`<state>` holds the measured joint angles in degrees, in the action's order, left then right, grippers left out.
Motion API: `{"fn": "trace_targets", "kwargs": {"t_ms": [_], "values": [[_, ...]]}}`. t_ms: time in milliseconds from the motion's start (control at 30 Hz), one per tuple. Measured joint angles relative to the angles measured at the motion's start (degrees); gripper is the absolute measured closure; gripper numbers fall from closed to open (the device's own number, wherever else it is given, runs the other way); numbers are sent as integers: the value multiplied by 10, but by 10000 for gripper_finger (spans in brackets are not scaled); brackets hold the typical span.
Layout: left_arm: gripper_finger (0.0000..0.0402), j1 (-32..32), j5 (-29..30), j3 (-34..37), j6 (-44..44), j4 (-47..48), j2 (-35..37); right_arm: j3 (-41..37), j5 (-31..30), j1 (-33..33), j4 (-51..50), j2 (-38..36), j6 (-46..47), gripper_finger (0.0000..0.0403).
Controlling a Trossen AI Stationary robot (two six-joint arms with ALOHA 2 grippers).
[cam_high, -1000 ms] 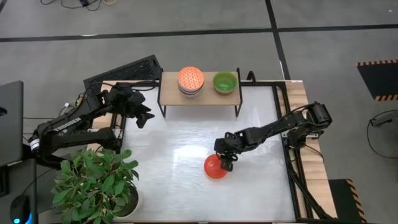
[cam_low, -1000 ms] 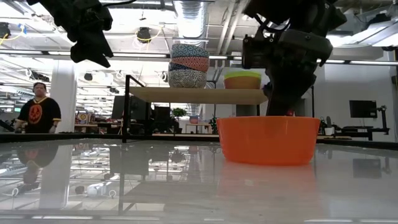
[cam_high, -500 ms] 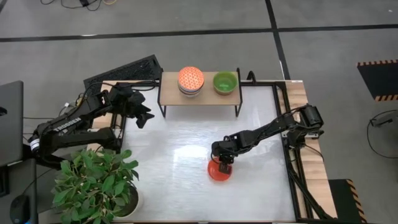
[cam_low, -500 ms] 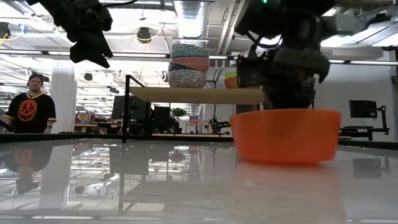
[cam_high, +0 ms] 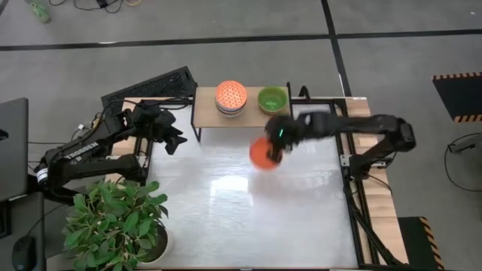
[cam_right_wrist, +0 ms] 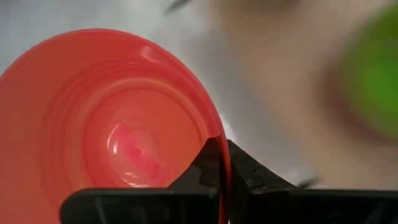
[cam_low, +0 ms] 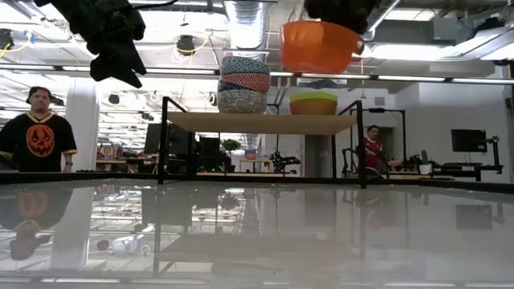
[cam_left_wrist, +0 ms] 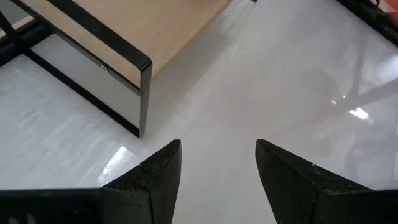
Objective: Place and stack bowls onto a shelf
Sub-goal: Stack the orange bowl on top of the green bowl on the shelf
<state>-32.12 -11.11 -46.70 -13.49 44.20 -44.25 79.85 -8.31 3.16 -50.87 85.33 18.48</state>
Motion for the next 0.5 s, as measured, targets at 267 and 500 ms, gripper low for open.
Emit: {"fn": "trace_targets", "kwargs": {"t_ms": [267, 500], "values": [[211, 0, 10, 0, -22, 1, 0, 111, -102, 187, -4, -41, -11, 380], [211, 0, 16, 0, -35, 1, 0, 139, -39, 332, 5, 9, -26, 380]]}}
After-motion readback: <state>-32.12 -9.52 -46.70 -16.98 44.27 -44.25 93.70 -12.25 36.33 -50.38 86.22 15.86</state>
